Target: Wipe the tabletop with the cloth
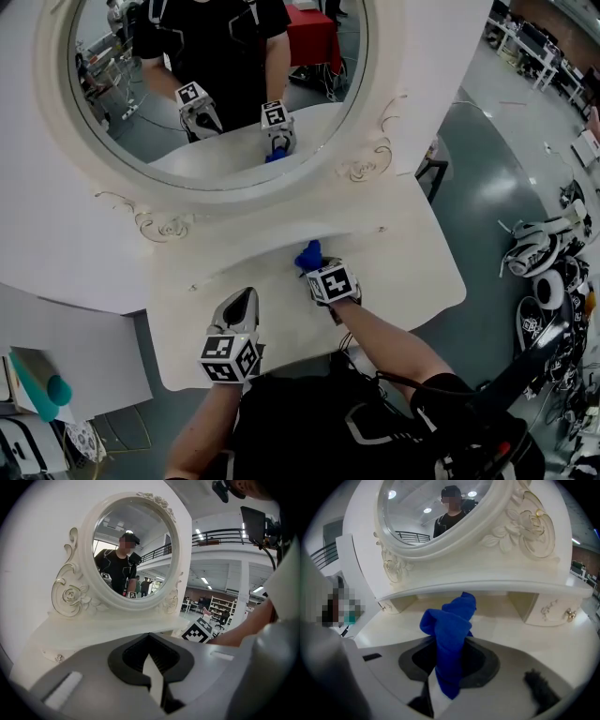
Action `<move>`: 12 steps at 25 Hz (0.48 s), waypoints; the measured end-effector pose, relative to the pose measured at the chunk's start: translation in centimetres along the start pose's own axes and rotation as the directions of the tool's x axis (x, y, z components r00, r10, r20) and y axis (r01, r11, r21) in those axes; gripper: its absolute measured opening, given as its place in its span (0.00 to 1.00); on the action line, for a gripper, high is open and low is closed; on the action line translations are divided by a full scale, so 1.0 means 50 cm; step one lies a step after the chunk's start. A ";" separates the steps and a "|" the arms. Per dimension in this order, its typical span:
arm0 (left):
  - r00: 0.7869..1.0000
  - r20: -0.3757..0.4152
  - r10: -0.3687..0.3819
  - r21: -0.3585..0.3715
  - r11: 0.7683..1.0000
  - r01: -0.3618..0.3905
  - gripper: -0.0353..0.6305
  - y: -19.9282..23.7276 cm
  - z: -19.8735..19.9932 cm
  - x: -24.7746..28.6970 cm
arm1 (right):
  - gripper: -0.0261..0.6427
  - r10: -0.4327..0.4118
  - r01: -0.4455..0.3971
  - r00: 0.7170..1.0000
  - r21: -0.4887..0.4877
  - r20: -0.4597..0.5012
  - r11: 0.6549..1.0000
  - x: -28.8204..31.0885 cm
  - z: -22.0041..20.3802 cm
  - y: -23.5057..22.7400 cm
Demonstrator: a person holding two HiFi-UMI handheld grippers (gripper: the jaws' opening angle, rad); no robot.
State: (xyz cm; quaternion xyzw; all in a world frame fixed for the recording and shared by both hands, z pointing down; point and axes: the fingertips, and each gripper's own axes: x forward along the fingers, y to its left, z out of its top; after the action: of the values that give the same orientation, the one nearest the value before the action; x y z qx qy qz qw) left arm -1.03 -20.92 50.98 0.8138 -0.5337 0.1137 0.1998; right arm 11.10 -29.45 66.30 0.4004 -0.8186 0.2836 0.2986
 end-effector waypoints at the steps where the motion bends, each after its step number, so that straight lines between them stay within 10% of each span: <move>1: 1.000 -0.001 -0.002 0.002 1.000 0.002 0.07 -0.008 0.002 0.004 | 0.22 -0.003 0.003 1.000 0.003 0.000 1.000 -0.005 -0.002 -0.010; 12: 1.000 0.001 -0.007 0.017 1.000 0.007 0.07 -0.095 0.015 0.055 | 0.22 -0.039 0.038 0.999 0.033 0.011 0.999 -0.064 -0.024 -0.133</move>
State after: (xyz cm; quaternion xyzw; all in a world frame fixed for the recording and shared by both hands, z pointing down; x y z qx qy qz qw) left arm 4.41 -21.85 50.41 0.8174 -0.5300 0.1172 0.1929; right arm 18.50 -30.52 66.31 0.4226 -0.8078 0.2888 0.2925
